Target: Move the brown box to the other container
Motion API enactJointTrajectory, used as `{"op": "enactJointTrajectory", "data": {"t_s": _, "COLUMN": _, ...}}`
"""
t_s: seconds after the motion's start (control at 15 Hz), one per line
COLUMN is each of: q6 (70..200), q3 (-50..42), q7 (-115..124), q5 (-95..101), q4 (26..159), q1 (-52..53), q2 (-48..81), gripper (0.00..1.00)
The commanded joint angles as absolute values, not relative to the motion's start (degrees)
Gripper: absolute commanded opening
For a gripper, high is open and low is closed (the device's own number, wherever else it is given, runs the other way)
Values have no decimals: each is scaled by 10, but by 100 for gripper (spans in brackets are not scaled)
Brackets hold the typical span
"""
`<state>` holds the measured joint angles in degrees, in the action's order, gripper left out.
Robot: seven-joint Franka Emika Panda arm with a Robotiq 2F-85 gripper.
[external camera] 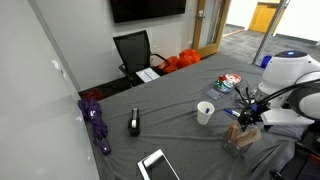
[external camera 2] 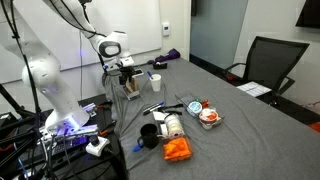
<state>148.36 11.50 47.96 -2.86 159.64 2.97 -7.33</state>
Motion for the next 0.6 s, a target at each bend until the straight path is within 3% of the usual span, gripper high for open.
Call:
{"op": "enactJointTrajectory", "data": {"t_s": 0.0, "q6": 1507, "q3": 107, "q7": 461, "q5": -24, "q4": 1596, "q1": 39, "q2": -48, "gripper": 100}}
{"op": "enactJointTrajectory", "data": {"t_s": 0.4, "q6": 1484, "q3": 97, "q7": 392, "q5": -78, "q4": 1596, "q1": 50, "q2": -42, "gripper": 100}}
{"op": "enactJointTrajectory", "data": {"t_s": 0.47, "q6": 1483, "q3": 95, "q7": 378, "q5": -94, "q4": 1596, "q1": 52, "q2": -43, "gripper": 75}}
{"op": "enactJointTrajectory", "data": {"t_s": 0.53, "q6": 1481, "q3": 94, "q7": 369, "q5": -106, "q4": 1596, "q1": 53, "q2": -44, "gripper": 73}}
